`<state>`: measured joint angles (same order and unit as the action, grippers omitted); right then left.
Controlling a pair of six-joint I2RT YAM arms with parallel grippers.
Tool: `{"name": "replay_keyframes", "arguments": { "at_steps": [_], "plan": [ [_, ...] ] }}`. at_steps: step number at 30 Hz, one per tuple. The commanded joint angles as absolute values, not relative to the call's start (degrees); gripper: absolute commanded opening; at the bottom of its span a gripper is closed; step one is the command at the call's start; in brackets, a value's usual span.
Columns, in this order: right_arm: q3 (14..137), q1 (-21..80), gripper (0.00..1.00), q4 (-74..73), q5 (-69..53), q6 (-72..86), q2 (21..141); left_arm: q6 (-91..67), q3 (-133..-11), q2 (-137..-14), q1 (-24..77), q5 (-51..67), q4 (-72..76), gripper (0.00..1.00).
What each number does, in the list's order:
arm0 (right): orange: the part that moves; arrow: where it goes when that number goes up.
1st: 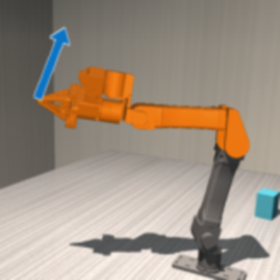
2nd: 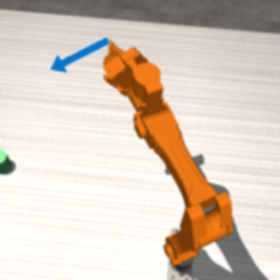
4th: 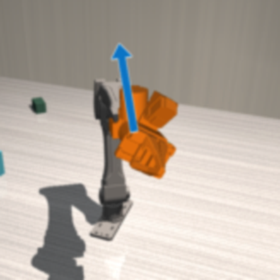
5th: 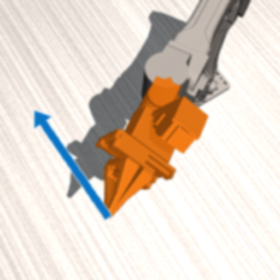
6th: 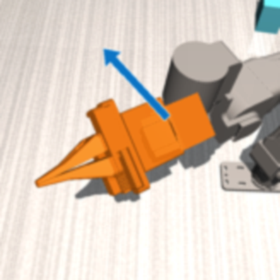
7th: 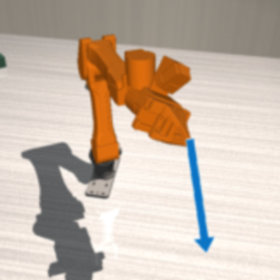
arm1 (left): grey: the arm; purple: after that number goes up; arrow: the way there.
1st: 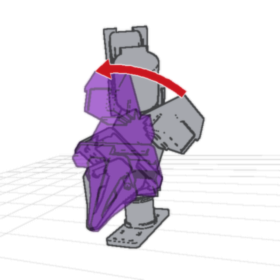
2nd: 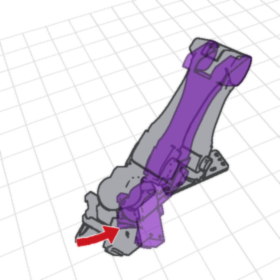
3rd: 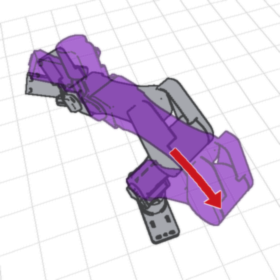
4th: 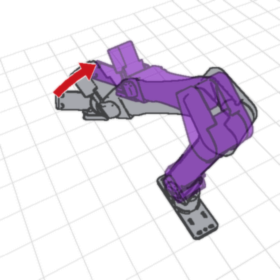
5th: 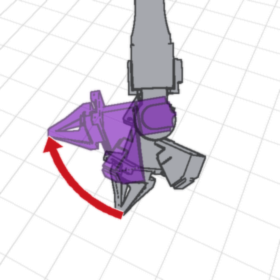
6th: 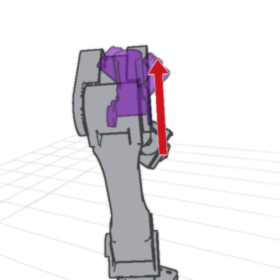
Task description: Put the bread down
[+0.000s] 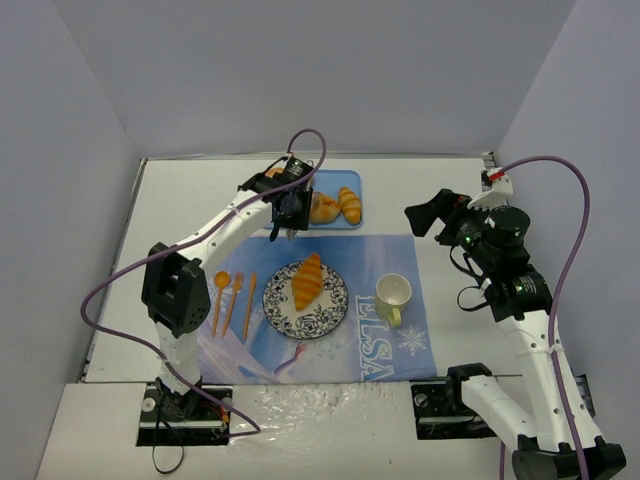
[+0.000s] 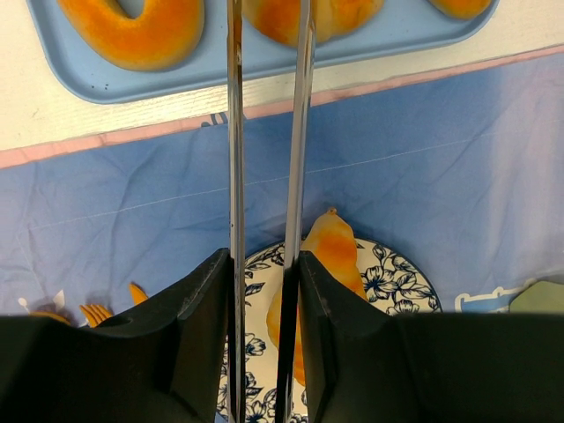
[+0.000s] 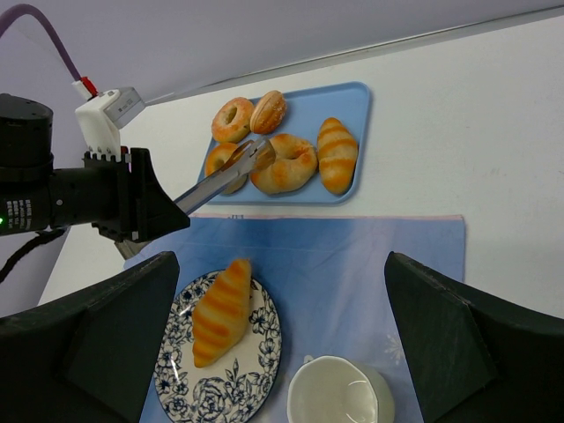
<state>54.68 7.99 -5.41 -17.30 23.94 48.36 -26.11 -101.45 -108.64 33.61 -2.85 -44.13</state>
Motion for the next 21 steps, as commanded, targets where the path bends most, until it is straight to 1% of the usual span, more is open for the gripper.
{"name": "replay_keyframes", "arguments": {
  "at_steps": [1,14,21],
  "plan": [
    [56.6,8.6,1.0,-1.1,-16.7,23.8,48.1,-25.4,-104.2,-101.5,33.5,-4.3,-44.0,0.0],
    [56.5,8.9,1.0,-1.1,-16.1,23.7,47.9,-24.6,-104.9,-98.0,33.8,-4.6,-45.5,0.0],
    [56.5,9.3,1.0,-0.7,-16.1,23.7,48.7,-23.3,-101.3,-90.2,36.0,-4.5,-47.8,0.0]
  ]
}}
